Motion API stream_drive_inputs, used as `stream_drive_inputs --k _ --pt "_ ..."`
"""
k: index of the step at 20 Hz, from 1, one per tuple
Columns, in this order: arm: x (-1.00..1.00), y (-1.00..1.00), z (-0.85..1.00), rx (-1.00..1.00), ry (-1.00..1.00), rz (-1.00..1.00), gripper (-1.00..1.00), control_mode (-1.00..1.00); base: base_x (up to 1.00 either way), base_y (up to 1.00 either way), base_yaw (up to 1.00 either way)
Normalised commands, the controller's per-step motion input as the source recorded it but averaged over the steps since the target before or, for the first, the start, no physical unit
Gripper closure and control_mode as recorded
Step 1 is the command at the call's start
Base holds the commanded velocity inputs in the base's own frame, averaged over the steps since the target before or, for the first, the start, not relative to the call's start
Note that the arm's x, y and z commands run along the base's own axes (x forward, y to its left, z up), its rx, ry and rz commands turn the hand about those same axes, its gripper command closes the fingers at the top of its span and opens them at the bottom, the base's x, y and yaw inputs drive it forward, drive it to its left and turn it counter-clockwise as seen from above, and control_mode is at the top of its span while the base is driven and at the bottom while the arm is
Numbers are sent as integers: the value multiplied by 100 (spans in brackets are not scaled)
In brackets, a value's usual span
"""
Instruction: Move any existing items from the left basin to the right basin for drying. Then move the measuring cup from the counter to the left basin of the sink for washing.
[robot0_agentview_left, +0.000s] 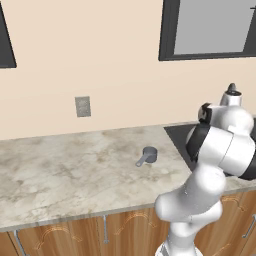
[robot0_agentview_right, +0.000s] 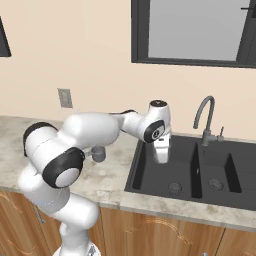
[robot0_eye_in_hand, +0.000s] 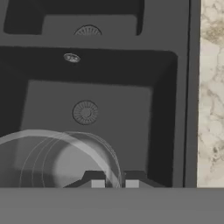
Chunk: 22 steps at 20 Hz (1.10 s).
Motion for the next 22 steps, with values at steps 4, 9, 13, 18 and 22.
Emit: stream_drive_inputs --k 4,9,13,18,22 --pt "-56 -19 40 0 0 -10 100 -100 0 0 0" --pt "-44 -31 17 0 3 -13 100 -100 0 0 0" --pt "-5 -43 3 0 11 -10 100 -100 0 0 0" --pt "0 -54 6 0 8 -4 100 -100 0 0 0" --pt "0 -54 6 1 7 -1 100 -100 0 0 0"
